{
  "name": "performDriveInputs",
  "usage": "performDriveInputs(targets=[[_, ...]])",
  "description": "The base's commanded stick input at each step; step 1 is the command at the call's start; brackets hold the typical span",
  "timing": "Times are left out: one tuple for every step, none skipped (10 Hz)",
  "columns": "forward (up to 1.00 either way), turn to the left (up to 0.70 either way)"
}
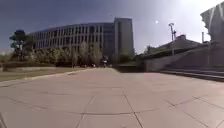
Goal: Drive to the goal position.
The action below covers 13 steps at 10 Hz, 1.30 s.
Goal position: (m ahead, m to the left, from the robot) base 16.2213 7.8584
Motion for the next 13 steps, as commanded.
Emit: performDriveInputs(targets=[[1.0, 0.0], [1.0, 0.0], [1.0, 0.0], [1.0, 0.0], [1.0, 0.0], [1.0, 0.0], [1.0, 0.0], [1.0, 0.0], [1.0, 0.0], [1.0, 0.0], [1.0, -0.22], [1.0, -0.27], [1.0, -0.27]])
